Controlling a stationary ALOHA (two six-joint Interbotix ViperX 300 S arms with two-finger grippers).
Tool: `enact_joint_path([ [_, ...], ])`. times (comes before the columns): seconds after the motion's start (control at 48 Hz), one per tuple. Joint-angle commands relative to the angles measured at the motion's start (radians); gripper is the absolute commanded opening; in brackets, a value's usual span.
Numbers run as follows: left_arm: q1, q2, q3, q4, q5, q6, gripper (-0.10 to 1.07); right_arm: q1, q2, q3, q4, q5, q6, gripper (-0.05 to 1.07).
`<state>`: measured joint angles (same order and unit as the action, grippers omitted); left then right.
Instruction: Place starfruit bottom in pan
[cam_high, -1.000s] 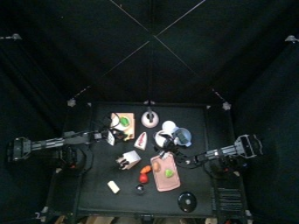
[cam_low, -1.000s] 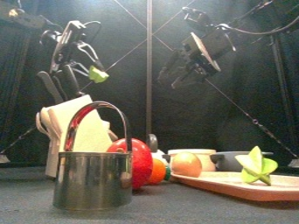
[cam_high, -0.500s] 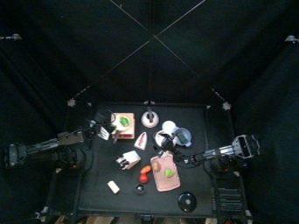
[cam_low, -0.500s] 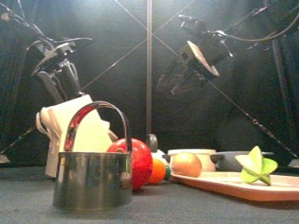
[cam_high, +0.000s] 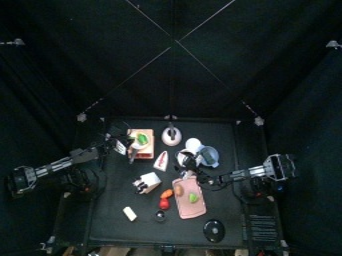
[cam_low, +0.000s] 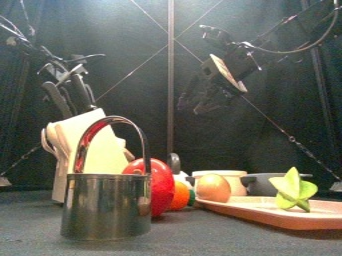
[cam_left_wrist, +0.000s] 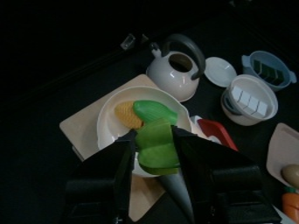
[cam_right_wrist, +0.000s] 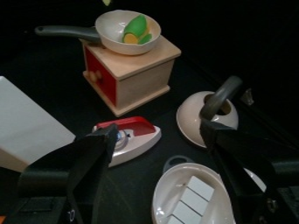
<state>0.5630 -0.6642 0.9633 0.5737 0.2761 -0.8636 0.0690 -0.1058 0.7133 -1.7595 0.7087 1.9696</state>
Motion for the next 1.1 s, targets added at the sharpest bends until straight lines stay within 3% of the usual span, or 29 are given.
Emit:
enact_joint_path([
  [0.0, 0.017, 0.028, -0.017, 0.002, -0.014, 0.002, 0.7, -0.005, -0.014, -0.021, -0.003, 0.003, 0.002, 1.04],
  [0.438, 0.057, 0.041, 0.008, 0.006, -0.029, 0.003, 0.77, -0.008, -0.003, -0.026, 0.0, 0.003, 0.0, 1.04],
  [0.792, 0.058, 0.041, 0.005, 0.009, -0.04, 0.003, 0.89, -0.014, 0.005, -0.032, 0.0, -0.017, 0.0, 1.04],
  [1.083, 0.057, 0.041, 0.008, 0.003, -0.1, 0.003, 0.91, -0.012, 0.005, -0.031, 0.0, -0.02, -0.002, 1.04],
])
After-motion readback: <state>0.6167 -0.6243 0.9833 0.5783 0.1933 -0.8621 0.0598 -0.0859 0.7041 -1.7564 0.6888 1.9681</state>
